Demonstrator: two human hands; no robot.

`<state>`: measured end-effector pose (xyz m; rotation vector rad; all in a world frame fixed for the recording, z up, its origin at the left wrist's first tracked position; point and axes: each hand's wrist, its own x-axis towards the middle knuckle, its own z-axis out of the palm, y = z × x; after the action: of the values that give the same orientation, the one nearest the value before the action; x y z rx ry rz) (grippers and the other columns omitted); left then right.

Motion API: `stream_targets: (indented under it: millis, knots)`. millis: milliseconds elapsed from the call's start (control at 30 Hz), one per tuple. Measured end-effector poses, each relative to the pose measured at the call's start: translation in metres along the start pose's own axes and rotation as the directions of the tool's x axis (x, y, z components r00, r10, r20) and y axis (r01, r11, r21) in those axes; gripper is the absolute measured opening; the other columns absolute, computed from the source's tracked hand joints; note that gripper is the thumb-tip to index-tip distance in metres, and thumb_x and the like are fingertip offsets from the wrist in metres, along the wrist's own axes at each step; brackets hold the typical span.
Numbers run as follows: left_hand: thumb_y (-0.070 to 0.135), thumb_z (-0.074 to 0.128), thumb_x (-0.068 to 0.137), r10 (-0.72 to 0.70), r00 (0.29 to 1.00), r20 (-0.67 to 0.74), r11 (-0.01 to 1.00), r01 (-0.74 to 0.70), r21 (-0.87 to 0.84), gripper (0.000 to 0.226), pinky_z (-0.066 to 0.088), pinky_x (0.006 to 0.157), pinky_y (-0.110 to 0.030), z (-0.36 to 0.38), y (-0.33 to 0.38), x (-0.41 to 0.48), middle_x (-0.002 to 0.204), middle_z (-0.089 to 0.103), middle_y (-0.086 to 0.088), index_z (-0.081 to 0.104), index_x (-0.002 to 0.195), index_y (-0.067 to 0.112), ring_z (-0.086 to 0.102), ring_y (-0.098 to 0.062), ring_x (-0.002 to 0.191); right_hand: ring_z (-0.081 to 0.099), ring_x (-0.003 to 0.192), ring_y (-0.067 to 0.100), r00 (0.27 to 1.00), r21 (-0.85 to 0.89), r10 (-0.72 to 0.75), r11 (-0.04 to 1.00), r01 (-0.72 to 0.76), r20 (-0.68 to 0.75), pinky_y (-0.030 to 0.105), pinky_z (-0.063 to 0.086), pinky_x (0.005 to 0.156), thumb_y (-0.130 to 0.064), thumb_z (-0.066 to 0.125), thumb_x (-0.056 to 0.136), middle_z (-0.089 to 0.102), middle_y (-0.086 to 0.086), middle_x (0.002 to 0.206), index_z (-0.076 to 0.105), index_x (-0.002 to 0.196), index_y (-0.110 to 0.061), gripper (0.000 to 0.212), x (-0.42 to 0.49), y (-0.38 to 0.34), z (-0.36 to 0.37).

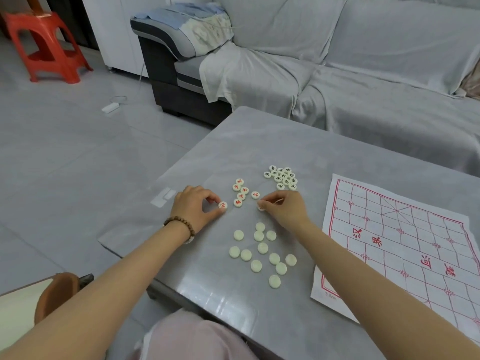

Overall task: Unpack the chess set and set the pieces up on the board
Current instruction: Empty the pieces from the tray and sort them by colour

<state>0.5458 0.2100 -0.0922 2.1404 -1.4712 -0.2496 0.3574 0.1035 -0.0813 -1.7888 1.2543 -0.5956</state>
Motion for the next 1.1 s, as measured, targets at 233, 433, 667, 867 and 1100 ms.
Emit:
stream_targets:
  millis: [233,433,667,867,1100]
  knots:
    - [0.041,0.052,0.090,-0.042,0.996,-0.076,0.991,0.032,-0.126,0.026,0.039,0.093,-0.034,0.011,-0.006,0.024,0.106,0.059,0.008,0.060,0.111,0.027,0.048,-0.015,0.104,0.046,0.119,0.012,0.974,-0.022,-0.228,0.974,0.227,-0.019,0.018,0.033,0.095,-0.030,0.051,0.094,0.051,0.000,0.127,0.057,0.122,-0.016,0.031,0.020,-0.002,0.034]
    - [0.031,0.033,0.098,-0.146,0.981,-0.124,0.976,0.123,-0.179,0.036,0.029,0.104,-0.033,0.002,-0.028,0.006,0.127,0.054,-0.001,0.053,0.125,0.018,0.039,-0.021,0.123,0.001,0.146,0.018,0.928,-0.450,-0.188,0.832,0.325,0.322,0.036,-0.002,0.116,-0.043,0.024,0.100,0.008,-0.001,0.158,0.019,0.148,-0.026,0.051,0.037,-0.013,0.063]
    - [0.022,0.033,0.099,-0.182,0.969,-0.165,0.960,0.139,-0.242,0.037,0.022,0.103,-0.021,-0.001,-0.041,-0.021,0.134,0.048,-0.003,0.045,0.133,0.014,0.034,-0.018,0.129,0.005,0.145,0.018,0.797,-0.433,-0.326,0.703,0.564,0.508,0.035,-0.002,0.115,-0.029,0.024,0.102,0.012,-0.001,0.157,0.026,0.146,-0.025,0.044,0.016,-0.032,0.098]
    - [0.022,0.033,0.099,-0.191,0.970,-0.151,0.946,0.141,-0.292,0.037,0.020,0.102,-0.019,-0.006,-0.033,-0.032,0.136,0.045,-0.001,0.043,0.134,0.016,0.029,-0.016,0.132,0.020,0.142,0.016,0.796,-0.192,-0.382,0.836,0.515,0.469,0.018,0.009,0.111,-0.022,0.035,0.101,0.024,0.004,0.154,0.036,0.143,-0.016,0.042,0.000,-0.040,0.067]
    - [0.052,0.032,0.087,0.221,0.975,0.000,0.954,-0.217,-0.206,0.049,0.032,0.099,-0.021,0.001,0.015,-0.042,0.119,0.056,0.014,0.058,0.120,0.026,0.042,-0.003,0.114,0.059,0.093,0.007,0.947,-0.127,-0.231,0.956,0.263,0.224,0.017,0.043,0.083,-0.017,0.064,0.087,0.062,-0.007,0.105,0.070,0.100,-0.025,0.017,-0.027,0.006,-0.030]
